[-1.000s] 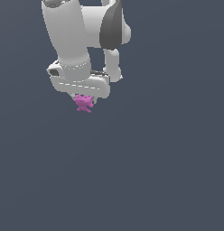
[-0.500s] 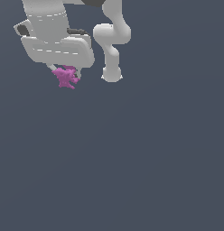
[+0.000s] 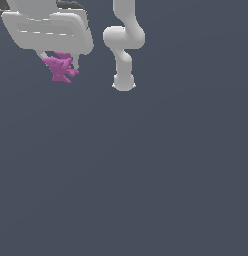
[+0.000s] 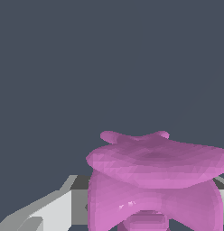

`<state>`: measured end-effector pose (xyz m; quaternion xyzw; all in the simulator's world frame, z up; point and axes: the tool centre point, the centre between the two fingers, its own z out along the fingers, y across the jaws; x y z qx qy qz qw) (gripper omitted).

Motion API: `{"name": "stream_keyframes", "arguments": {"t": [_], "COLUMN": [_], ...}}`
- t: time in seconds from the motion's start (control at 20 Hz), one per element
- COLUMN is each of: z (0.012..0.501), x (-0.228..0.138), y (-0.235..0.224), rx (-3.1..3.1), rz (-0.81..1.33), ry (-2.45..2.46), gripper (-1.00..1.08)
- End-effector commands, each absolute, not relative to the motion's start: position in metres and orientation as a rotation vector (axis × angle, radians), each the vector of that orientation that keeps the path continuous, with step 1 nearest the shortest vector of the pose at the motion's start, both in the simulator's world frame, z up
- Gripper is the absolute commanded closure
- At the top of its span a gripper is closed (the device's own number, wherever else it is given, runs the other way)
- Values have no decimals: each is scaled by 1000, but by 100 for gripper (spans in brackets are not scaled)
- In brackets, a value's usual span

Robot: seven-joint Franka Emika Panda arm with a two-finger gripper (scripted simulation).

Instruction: Pick up the object and move it to a goal position.

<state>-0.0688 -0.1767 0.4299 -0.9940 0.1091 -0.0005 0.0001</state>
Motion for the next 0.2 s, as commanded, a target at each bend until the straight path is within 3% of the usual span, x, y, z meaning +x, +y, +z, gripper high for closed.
{"name": "stream_keyframes", "arguments": {"t": [0.0,0.15], "z": [434,435], "x": [-69,-69], "y": [-179,-179], "rx": [-3123,-3123], "rz": [0,0], "ry": [341,341], "gripper": [108,108]}}
